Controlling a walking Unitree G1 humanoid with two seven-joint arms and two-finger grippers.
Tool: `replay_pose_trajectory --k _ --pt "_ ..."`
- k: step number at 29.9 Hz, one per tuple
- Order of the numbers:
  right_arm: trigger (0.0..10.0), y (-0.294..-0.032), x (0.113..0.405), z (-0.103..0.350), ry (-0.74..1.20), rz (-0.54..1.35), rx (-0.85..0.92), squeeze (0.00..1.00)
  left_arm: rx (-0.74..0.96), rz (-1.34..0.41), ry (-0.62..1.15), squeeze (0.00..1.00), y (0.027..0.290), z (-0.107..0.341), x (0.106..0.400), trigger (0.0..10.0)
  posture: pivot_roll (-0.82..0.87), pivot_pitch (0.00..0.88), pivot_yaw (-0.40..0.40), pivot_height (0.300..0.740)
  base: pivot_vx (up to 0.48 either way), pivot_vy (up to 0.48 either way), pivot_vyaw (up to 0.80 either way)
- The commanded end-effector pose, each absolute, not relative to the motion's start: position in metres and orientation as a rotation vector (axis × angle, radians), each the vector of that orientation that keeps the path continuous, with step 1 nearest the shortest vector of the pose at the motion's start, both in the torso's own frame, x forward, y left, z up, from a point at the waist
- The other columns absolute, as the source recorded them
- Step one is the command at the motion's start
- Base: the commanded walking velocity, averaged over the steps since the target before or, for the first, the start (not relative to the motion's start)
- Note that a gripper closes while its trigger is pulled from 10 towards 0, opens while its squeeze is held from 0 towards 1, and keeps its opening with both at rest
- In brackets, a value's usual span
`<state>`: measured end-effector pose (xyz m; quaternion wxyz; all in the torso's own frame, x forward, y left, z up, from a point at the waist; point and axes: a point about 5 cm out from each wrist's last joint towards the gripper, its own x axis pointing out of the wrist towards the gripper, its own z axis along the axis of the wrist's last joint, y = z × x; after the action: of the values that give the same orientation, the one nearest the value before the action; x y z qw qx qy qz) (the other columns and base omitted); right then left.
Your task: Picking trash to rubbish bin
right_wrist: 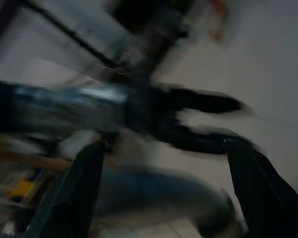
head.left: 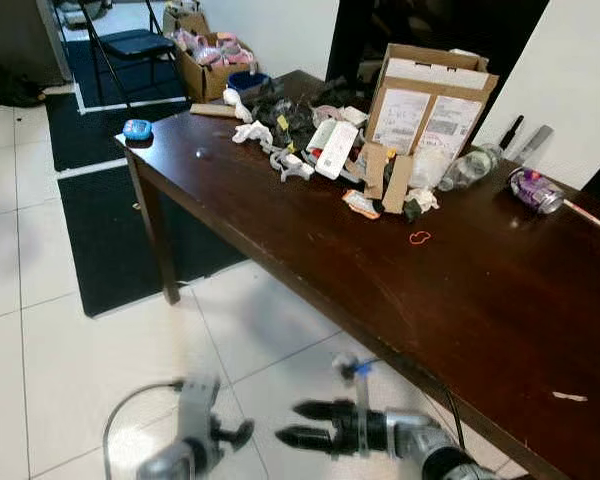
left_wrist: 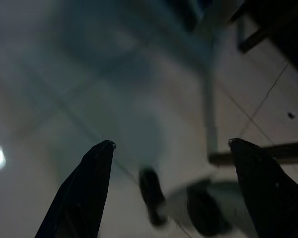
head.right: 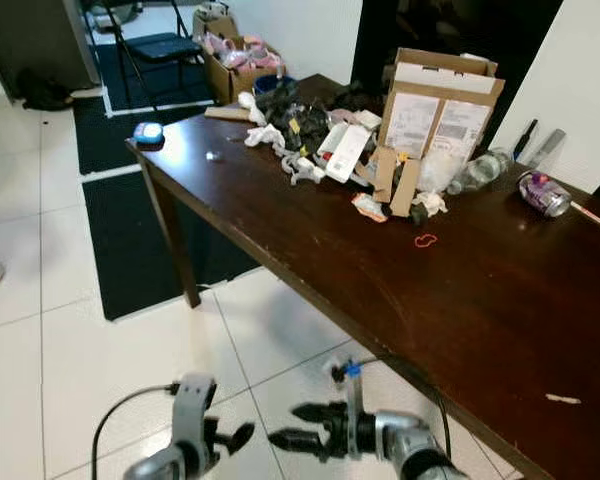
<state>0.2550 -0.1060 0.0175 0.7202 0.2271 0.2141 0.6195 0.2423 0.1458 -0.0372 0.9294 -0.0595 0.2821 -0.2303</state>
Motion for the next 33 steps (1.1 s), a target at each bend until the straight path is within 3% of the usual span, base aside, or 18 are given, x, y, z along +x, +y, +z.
replay_pose_trajectory --k 1,10,11,13,15,19,22,27,31,33 --pt "10.0 -0.105 0.257 0.027 0.418 1.429 0.538 0.0 -0.071 -0.501 0.571 0.0 0.151 -0.036 0.241 10.0 0.13 0.104 -0.065 0.74 0.0 0.0 0.0" --pt "10.0 -0.099 0.268 0.052 0.274 1.525 0.557 0.0 0.165 -0.477 0.562 0.0 0.165 -0.035 0.244 10.0 0.13 0.109 -0.065 0.74 0.0 0.0 0.0" --pt "10.0 -0.098 0.274 0.072 0.17 1.562 0.591 0.0 0.334 -0.488 0.543 0.0 0.174 -0.03 0.249 10.0 0.13 0.111 -0.064 0.74 0.0 0.0 0.0" --pt "10.0 -0.098 0.274 0.072 0.17 1.562 0.591 0.0 0.334 -0.488 0.543 0.0 0.174 -0.03 0.249 10.0 0.13 0.111 -0.064 0.74 0.0 0.0 0.0" --pt "10.0 -0.099 0.281 0.094 0.057 1.574 0.648 0.0 0.442 -0.517 0.504 0.0 0.179 -0.024 0.254 10.0 0.13 0.111 -0.068 0.74 0.0 0.0 0.0" --pt "10.0 -0.1 0.288 0.117 -0.063 1.567 0.707 0.0 0.414 -0.518 0.431 0.0 0.18 -0.011 0.264 10.0 0.14 0.11 -0.07 0.74 0.0 0.0 0.0" --pt "10.0 -0.102 0.305 0.146 -0.226 1.474 0.74 0.0 0.242 -0.581 0.237 0.0 0.164 0.02 0.282 10.0 0.14 0.108 -0.071 0.74 0.0 0.0 0.0" --pt "10.0 -0.101 0.314 0.159 -0.286 1.389 0.717 0.0 0.17 -0.631 0.122 0.0 0.153 0.039 0.288 10.0 0.14 0.107 -0.069 0.74 0.0 0.0 0.0" --pt "10.0 -0.095 0.336 0.17 -0.283 1.172 0.648 0.0 0.091 -0.569 -0.053 0.0 0.147 0.078 0.303 10.0 0.15 0.11 -0.069 0.74 0.0 0.0 0.0" --pt "10.0 -0.094 0.352 0.174 -0.256 0.982 0.59 0.0 0.036 -0.436 -0.172 0.0 0.153 0.109 0.315 10.0 0.15 0.111 -0.07 0.74 0.0 0.0 0.0"
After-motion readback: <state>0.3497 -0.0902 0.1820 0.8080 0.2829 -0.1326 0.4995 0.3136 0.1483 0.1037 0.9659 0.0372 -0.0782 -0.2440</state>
